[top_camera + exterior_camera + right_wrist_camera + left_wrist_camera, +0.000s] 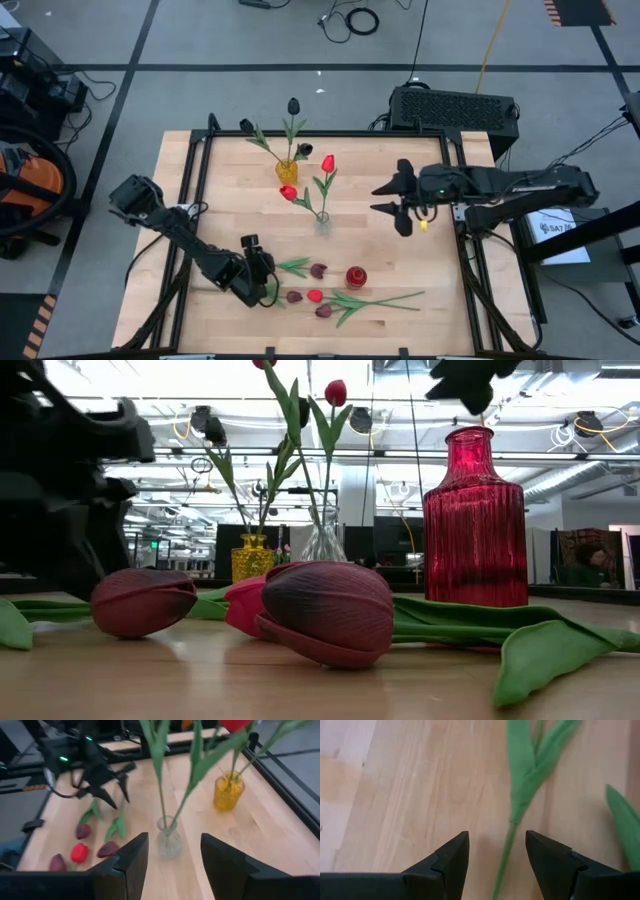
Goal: Sort flowers into vase by color
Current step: Put the red tulip into the transparent vase
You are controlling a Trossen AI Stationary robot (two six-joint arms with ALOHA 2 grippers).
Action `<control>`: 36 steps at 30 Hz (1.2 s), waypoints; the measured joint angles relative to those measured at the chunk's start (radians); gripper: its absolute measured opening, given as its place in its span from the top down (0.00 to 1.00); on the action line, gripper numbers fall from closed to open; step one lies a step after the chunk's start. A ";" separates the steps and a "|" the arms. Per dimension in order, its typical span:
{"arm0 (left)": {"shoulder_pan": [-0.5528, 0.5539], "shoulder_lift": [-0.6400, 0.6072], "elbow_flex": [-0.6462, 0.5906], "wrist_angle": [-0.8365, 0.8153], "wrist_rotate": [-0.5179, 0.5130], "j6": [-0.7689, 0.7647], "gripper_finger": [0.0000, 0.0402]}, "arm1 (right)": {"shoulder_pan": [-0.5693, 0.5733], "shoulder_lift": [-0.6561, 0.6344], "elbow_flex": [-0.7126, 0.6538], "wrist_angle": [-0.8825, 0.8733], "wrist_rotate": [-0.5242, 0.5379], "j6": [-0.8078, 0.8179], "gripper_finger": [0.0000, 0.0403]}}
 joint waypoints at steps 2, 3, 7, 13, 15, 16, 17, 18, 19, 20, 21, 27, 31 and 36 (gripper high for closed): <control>0.014 0.000 0.000 0.010 0.015 0.008 0.50 | 0.015 -0.015 0.000 -0.001 0.000 0.000 0.57; 0.021 0.000 0.000 0.019 0.027 0.016 0.50 | 0.021 -0.018 0.000 -0.002 0.000 0.000 0.57; 0.043 0.000 0.000 0.042 0.096 0.050 0.50 | 0.039 -0.021 0.000 -0.006 0.000 -0.001 0.57; 0.057 -0.001 0.001 0.047 0.111 0.060 0.50 | 0.048 -0.021 0.000 -0.007 0.000 -0.003 0.57; 0.057 -0.001 0.001 0.058 0.112 0.062 0.50 | 0.048 -0.021 0.000 -0.007 0.000 -0.003 0.57; 0.057 0.000 0.000 0.076 0.112 0.072 0.50 | 0.048 -0.021 0.000 -0.007 0.000 -0.003 0.57; 0.057 0.000 0.000 0.107 0.113 0.081 0.50 | 0.048 -0.021 0.000 -0.007 0.000 -0.003 0.57; 0.055 0.000 0.000 0.141 0.114 0.096 0.50 | 0.048 -0.021 0.000 -0.007 0.000 -0.003 0.57; 0.052 0.000 0.000 0.177 0.113 0.112 0.50 | 0.048 -0.021 0.000 -0.007 0.000 -0.003 0.57; 0.050 0.000 0.000 0.214 0.113 0.132 0.50 | 0.048 -0.021 0.000 -0.007 0.000 -0.003 0.57; 0.049 0.000 0.000 0.256 0.113 0.155 0.50 | 0.048 -0.021 0.000 -0.007 0.000 -0.003 0.57; 0.054 0.001 0.000 0.445 0.112 0.260 0.50 | 0.048 -0.021 0.000 -0.006 0.000 -0.003 0.57; 0.065 0.001 0.000 0.493 0.114 0.267 0.50 | 0.048 -0.021 0.000 -0.009 -0.001 0.012 0.57; 0.063 0.001 0.000 0.513 0.133 0.260 0.50 | 0.135 -0.011 0.000 -0.124 -0.006 0.107 0.57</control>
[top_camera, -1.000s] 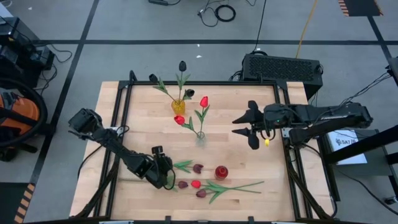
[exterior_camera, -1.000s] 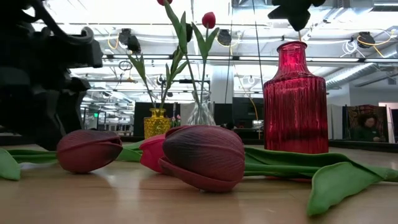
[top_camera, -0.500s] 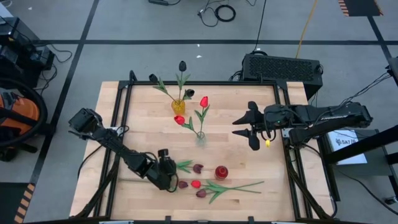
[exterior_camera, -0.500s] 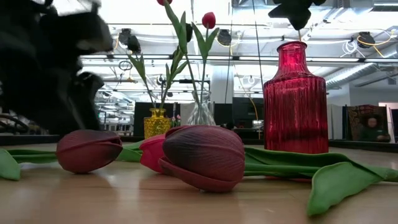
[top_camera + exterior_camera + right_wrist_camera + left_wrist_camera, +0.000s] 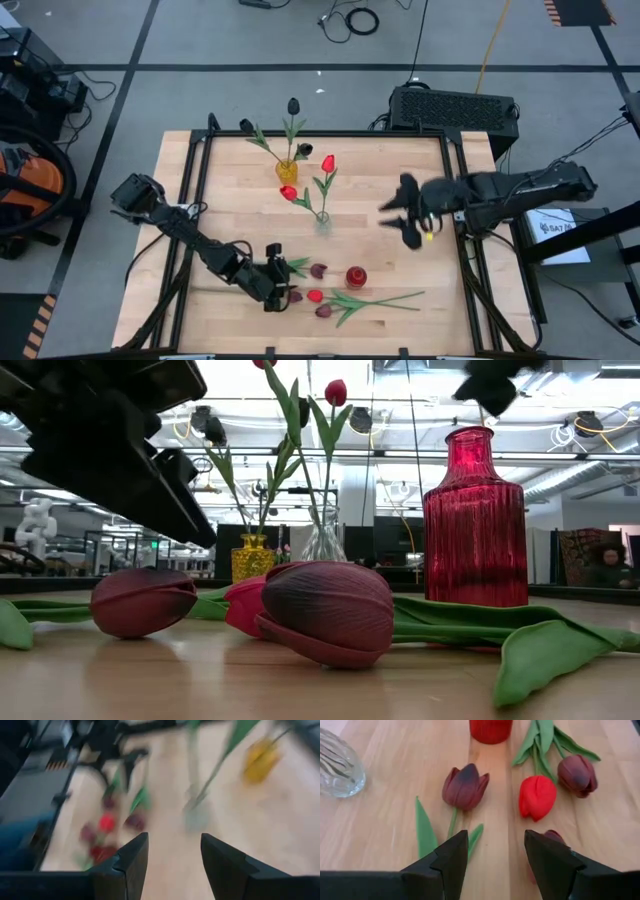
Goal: Sort flowers into vase by color
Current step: Put the red tulip into the transparent vase
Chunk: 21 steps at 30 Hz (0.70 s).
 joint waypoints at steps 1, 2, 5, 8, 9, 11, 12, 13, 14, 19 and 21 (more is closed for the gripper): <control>-0.004 0.000 0.000 0.002 0.001 0.000 0.50 | 0.036 0.004 0.000 -0.023 0.003 0.015 0.57; -0.008 0.000 0.000 0.006 0.002 0.000 0.50 | 0.076 0.007 -0.004 -0.029 0.021 0.039 0.58; -0.018 0.000 0.000 0.030 0.002 0.000 0.50 | 0.215 0.011 -0.051 -0.016 0.104 0.146 0.60; -0.025 0.000 0.000 0.050 0.002 0.000 0.50 | 0.344 0.029 -0.113 0.005 0.173 0.256 0.62; -0.026 0.000 0.000 0.052 0.002 0.000 0.50 | 0.383 0.035 -0.133 0.008 0.189 0.294 0.63; -0.027 0.000 0.000 0.051 0.002 0.000 0.50 | 0.453 0.055 -0.177 0.042 0.214 0.359 0.65; -0.027 0.000 0.000 0.048 0.002 -0.001 0.50 | 0.482 0.067 -0.201 0.072 0.217 0.388 0.65; -0.027 0.000 0.000 0.048 0.002 -0.001 0.50 | 0.508 0.082 -0.224 0.100 0.218 0.410 0.66; -0.027 0.000 0.000 0.048 0.002 -0.001 0.50 | 0.531 0.098 -0.246 0.139 0.219 0.430 0.66; -0.027 0.000 0.000 0.048 0.002 -0.001 0.50 | 0.618 0.228 -0.299 0.290 0.219 0.502 0.68; -0.027 0.000 0.000 0.048 0.001 -0.001 0.50 | 0.639 0.284 -0.299 0.304 0.218 0.540 0.68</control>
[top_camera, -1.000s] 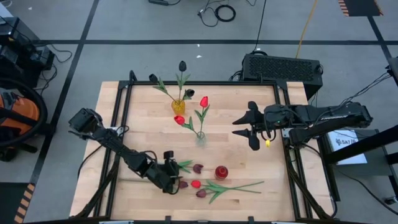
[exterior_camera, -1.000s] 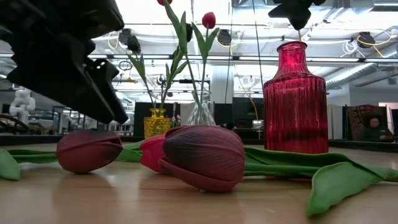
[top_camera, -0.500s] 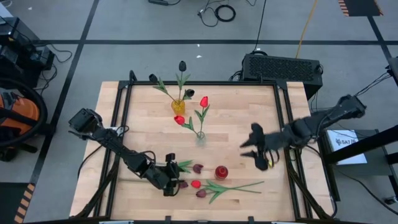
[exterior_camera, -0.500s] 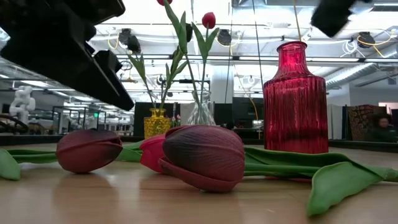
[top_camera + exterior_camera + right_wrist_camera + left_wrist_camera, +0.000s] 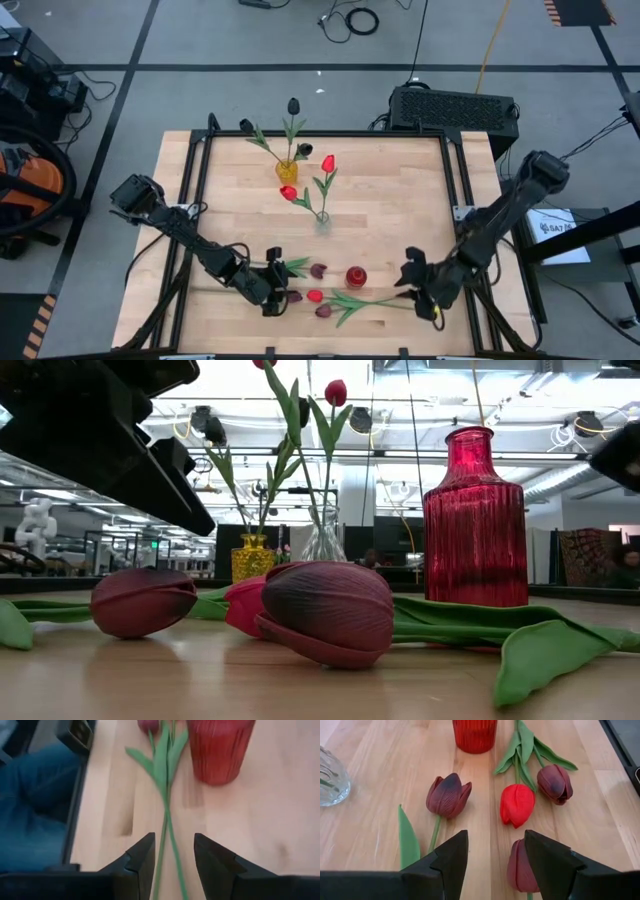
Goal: Sort flowers into vase by color
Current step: Put the red tulip into the transparent vase
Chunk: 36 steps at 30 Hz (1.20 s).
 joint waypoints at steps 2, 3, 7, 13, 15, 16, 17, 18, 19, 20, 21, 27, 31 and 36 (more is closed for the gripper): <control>0.000 0.000 0.000 0.000 -0.003 0.000 0.50 | 0.016 0.059 0.000 0.029 0.000 0.033 0.68; 0.000 0.000 0.000 0.000 -0.003 0.000 0.50 | 0.023 0.088 0.000 0.053 -0.005 0.042 0.68; 0.000 0.000 0.000 -0.001 -0.005 0.000 0.50 | 0.047 0.183 0.001 0.159 -0.027 0.050 0.68; 0.000 0.000 0.000 -0.001 -0.026 0.000 0.50 | 0.053 0.270 0.015 0.166 -0.034 0.072 0.68; 0.000 0.000 0.000 -0.001 -0.026 0.000 0.50 | 0.053 0.288 0.017 0.169 -0.052 0.075 0.68; 0.000 0.000 0.000 -0.001 -0.026 0.000 0.50 | 0.053 0.294 0.017 0.175 -0.065 0.075 0.68; 0.000 0.000 0.000 -0.001 -0.026 0.000 0.50 | 0.053 0.299 0.017 0.180 -0.079 0.073 0.68; 0.000 0.000 0.000 -0.001 -0.026 0.000 0.50 | 0.054 0.304 0.018 0.183 -0.083 0.071 0.68; 0.000 0.000 0.000 -0.001 -0.026 0.000 0.50 | 0.054 0.307 0.018 0.183 -0.084 0.069 0.68; 0.000 0.000 0.000 -0.001 -0.027 0.000 0.50 | 0.056 0.311 0.018 0.183 -0.084 0.067 0.68; 0.000 0.000 0.000 -0.001 -0.027 0.000 0.50 | 0.058 0.313 0.018 0.181 -0.083 0.064 0.68; 0.000 0.000 0.000 -0.001 -0.033 0.000 0.50 | 0.059 0.355 0.020 0.184 -0.076 0.057 0.68; 0.000 0.000 0.000 0.000 -0.034 0.000 0.50 | 0.060 0.380 0.023 0.188 -0.067 0.034 0.69; 0.001 0.000 0.000 0.000 -0.034 0.000 0.50 | 0.059 0.384 0.023 0.165 -0.063 0.026 0.79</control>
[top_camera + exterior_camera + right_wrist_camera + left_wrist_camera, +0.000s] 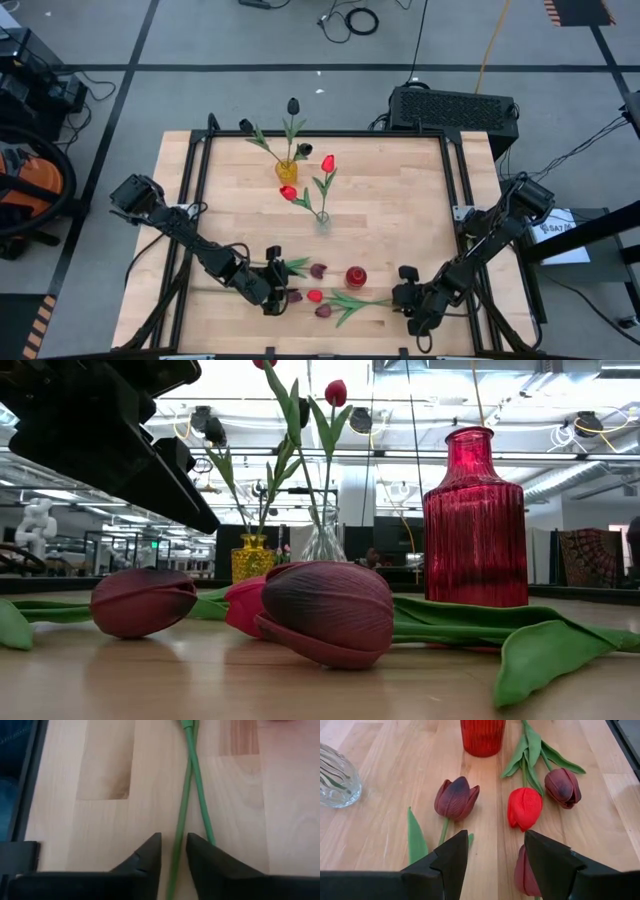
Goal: Sort flowers into vase by color
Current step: Put the red tulip into the transparent vase
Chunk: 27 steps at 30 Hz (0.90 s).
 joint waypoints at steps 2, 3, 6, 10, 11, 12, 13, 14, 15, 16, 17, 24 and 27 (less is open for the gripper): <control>0.000 0.000 0.000 0.000 0.000 0.000 0.50 | 0.000 0.000 -0.001 -0.014 0.001 0.002 0.86; 0.000 0.000 0.000 0.000 0.000 0.000 0.50 | 0.000 0.000 -0.001 -0.019 0.000 0.003 0.90; 0.000 0.000 0.000 0.000 0.000 0.000 0.50 | 0.006 0.001 -0.002 -0.020 0.004 0.002 0.98; 0.000 0.000 0.000 0.000 0.000 0.000 0.50 | 0.006 0.001 -0.003 -0.011 -0.003 0.011 0.99; 0.000 0.000 0.000 0.000 0.000 0.000 0.50 | 0.006 -0.004 -0.002 -0.010 -0.006 0.010 0.99; 0.000 0.000 0.000 0.000 0.000 0.000 0.50 | 0.008 -0.010 -0.002 -0.011 -0.008 0.007 0.99; 0.000 0.000 0.000 0.000 0.000 0.000 0.50 | 0.009 -0.021 0.002 -0.016 -0.009 0.005 0.99; 0.000 0.000 0.000 0.000 0.000 0.000 0.50 | 0.011 -0.034 0.003 -0.020 -0.015 0.001 0.99; 0.000 0.000 0.000 0.000 0.000 0.000 0.50 | 0.011 -0.051 0.003 -0.030 -0.036 -0.005 1.00; 0.000 0.000 0.000 0.000 0.000 0.000 0.50 | 0.013 -0.069 0.003 -0.040 -0.054 -0.013 1.00; 0.000 0.000 0.000 0.000 0.000 0.000 0.50 | 0.016 -0.089 0.004 -0.038 -0.055 -0.021 1.00; 0.000 0.000 0.000 0.003 0.000 0.000 0.50 | 0.014 -0.184 0.010 -0.034 -0.029 -0.063 1.00; 0.000 0.000 0.000 0.007 -0.001 0.000 0.50 | 0.013 -0.194 0.011 -0.036 -0.012 -0.071 1.00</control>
